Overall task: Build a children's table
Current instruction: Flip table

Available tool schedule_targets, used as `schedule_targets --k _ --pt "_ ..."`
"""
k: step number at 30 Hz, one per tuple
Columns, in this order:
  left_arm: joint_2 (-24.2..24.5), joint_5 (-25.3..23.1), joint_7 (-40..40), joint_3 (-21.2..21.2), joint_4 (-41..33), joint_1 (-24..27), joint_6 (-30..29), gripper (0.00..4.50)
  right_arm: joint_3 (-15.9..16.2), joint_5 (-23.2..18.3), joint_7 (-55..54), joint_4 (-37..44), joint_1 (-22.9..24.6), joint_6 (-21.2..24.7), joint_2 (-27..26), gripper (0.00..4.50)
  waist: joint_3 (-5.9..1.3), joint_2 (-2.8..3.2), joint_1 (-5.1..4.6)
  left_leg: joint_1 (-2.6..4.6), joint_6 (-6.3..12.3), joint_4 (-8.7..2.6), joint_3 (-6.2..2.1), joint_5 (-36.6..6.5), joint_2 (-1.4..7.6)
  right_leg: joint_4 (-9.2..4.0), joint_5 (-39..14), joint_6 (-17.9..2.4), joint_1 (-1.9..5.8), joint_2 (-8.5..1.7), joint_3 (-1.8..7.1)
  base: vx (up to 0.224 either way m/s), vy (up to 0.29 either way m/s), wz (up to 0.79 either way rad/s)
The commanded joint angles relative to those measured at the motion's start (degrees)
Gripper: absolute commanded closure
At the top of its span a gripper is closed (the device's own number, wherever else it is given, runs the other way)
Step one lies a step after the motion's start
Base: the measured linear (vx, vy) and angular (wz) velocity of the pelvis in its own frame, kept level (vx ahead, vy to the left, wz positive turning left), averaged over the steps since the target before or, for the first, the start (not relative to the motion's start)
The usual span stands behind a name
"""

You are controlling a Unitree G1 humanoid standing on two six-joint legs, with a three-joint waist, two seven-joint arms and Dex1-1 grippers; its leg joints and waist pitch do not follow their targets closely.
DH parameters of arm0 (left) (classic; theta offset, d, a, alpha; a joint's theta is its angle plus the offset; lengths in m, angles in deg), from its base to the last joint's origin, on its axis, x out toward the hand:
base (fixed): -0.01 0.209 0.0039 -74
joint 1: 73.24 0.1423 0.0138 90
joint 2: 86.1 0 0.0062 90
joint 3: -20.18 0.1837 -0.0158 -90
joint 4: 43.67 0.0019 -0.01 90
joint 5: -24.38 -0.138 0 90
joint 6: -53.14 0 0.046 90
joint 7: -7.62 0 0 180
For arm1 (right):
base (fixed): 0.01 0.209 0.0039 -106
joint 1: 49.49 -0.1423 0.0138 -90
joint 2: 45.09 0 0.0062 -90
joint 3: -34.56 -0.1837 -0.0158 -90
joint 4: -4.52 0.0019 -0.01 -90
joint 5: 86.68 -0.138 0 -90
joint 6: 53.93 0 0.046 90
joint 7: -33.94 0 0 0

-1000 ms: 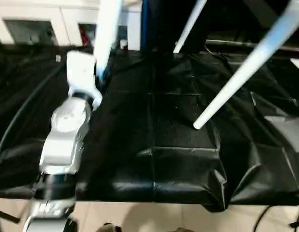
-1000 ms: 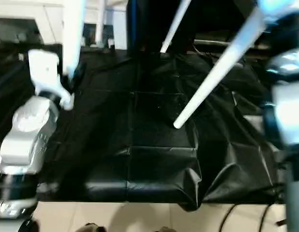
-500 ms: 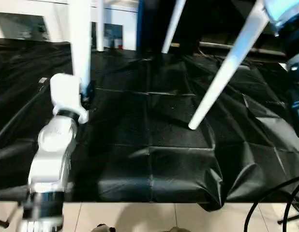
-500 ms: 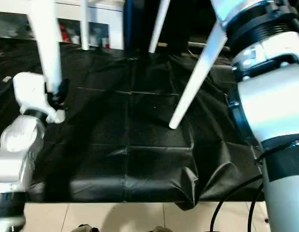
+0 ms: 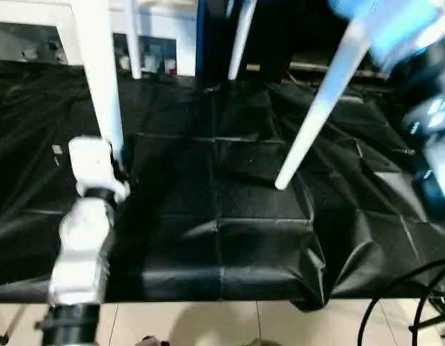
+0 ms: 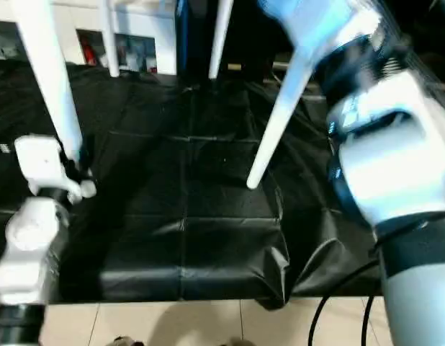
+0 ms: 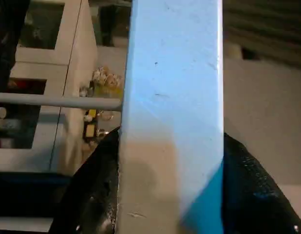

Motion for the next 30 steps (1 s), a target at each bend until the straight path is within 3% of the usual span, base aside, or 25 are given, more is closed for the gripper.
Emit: schedule_targets --k 1,4,6,9,11,14,17,21,23,24,26,27,28,29,30 --pt "0.83 -0.01 -5.37 -6.81 7.79 3.83 -1.50 2.91 -3.44 0.60 -2.54 0.53 0.75 0.58 3.81 2.57 -3.60 1.92 -0.05 2.70 -4.96 -5.14 -2.06 -24.34 2.56 -4.36 -10.38 -9.84 0.88 -2.47 2.12 0.000 0.000 0.00" --pt "0.14 0.42 -4.72 -5.77 10.85 4.57 1.98 2.91 -5.36 -0.43 -2.22 7.74 5.14 2.19 3.85 2.57 -3.37 1.63 0.14 2.82 -5.44 -5.41 -2.22 -25.76 2.59 -4.81 -12.55 -7.96 0.63 -2.43 2.25 0.000 0.000 0.00" --pt "0.13 0.58 -4.38 -5.45 11.74 4.32 2.89 2.91 -5.91 -0.71 -2.27 9.19 6.20 2.46 3.86 2.57 -3.71 1.57 0.16 3.14 -5.84 -5.36 -2.27 -26.05 2.61 -4.67 -12.24 -7.79 0.58 -2.39 2.23 0.000 0.000 0.00" --pt "0.15 0.63 -4.16 -5.35 12.00 4.21 3.42 2.91 -6.46 -0.77 -2.81 10.38 6.95 2.73 3.99 2.57 -3.78 1.44 0.09 3.08 -5.72 -5.33 -2.26 -25.91 2.55 -4.65 -11.50 -7.98 0.51 -2.33 2.23 0.000 0.000 0.00" --pt "0.30 0.61 -3.94 -5.13 13.72 3.42 5.21 2.91 -7.90 -1.23 -4.33 13.81 9.36 3.99 4.22 1.93 -3.86 1.35 0.27 3.06 -5.52 -5.34 -2.20 -24.77 2.50 -4.65 -9.95 -7.85 0.61 -2.34 2.29 0.000 0.000 0.00" --pt "0.65 0.60 -3.55 -4.84 15.49 3.01 7.07 2.91 -9.16 -1.86 -4.83 16.52 11.54 5.21 4.22 1.91 -4.00 1.33 0.30 3.21 -5.59 -5.32 -2.13 -24.31 2.44 -4.50 -8.73 -8.04 0.63 -2.21 2.18 0.000 0.000 0.00" --pt "1.01 0.68 -2.93 -4.56 16.04 3.02 8.16 2.92 -10.05 -1.59 -5.26 18.39 12.98 6.17 4.35 1.59 -4.14 1.01 0.10 2.85 -4.87 -5.18 -2.13 -23.77 2.25 -4.50 -9.64 -7.89 1.07 -2.30 2.24 0.000 0.000 0.00" --pt "1.28 0.42 -2.77 -4.41 16.20 2.92 8.30 2.93 -10.44 -1.96 -6.07 18.26 13.10 4.12 4.81 1.32 -4.14 1.18 -0.16 2.57 -3.47 -4.89 -2.00 -22.46 2.21 -4.81 -11.99 -8.40 1.03 -2.57 2.34 0.000 0.000 0.00" --pt "1.87 0.35 -2.37 -4.34 17.09 2.70 9.18 2.93 -11.82 -3.96 -7.63 18.70 13.30 -2.24 4.73 1.09 -4.16 1.58 0.03 2.75 -3.33 -4.84 -1.97 -22.24 2.28 -4.84 -11.90 -8.63 0.84 -2.59 2.35 0.000 0.000 0.00" --pt "1.87 0.35 -2.37 -4.34 17.09 2.70 9.18 2.93 -11.82 -3.96 -7.63 18.70 13.30 -2.24 4.73 1.09 -4.13 1.50 0.02 2.75 -3.36 -4.87 -1.92 -22.11 2.28 -4.92 -11.61 -8.65 0.80 -2.49 2.31 0.000 0.000 0.00" --pt "2.17 0.28 -2.15 -4.36 17.76 2.50 9.65 2.93 -12.87 -8.61 -4.74 19.11 13.55 -5.09 3.43 0.78 -4.27 1.54 0.11 2.68 -2.51 -4.81 -1.80 -20.96 2.24 -4.65 -9.07 -9.00 1.00 -2.40 2.34 0.000 0.000 0.00" --pt "2.25 0.32 -2.07 -4.41 18.06 2.37 9.83 2.93 -13.64 -10.55 -4.64 19.38 13.85 -7.40 2.70 0.73 -4.29 1.88 0.22 2.76 -2.39 -4.85 -1.88 -20.67 2.28 -4.56 -8.41 -9.18 1.02 -2.47 2.33 0.000 0.000 0.00" --pt "2.33 0.33 -1.93 -4.43 18.26 2.28 9.94 2.93 -14.26 -14.00 -3.04 20.16 14.46 -9.71 1.77 0.71 -4.34 1.75 0.21 2.80 -1.99 -4.83 -1.72 -20.35 2.29 -4.54 -7.07 -9.56 1.00 -2.32 2.29 0.000 0.000 0.00" --pt "2.59 0.22 -1.60 -4.33 18.68 2.07 10.02 2.93 -15.08 -22.87 1.39 24.82 17.45 -12.27 0.11 0.71 -4.34 1.99 0.32 2.77 -1.81 -4.86 -1.81 -20.40 2.34 -4.46 -6.67 -9.68 1.07 -2.44 2.31 0.000 0.000 0.00" --pt "2.61 0.21 -1.57 -4.32 18.72 2.05 10.03 2.93 -15.13 -24.10 2.13 25.43 17.86 -12.34 -0.11 0.71 -4.31 2.02 0.53 2.80 -1.12 -4.97 -1.77 -20.27 2.48 -4.57 -5.49 -9.63 1.22 -2.47 2.35 0.000 0.000 0.00"
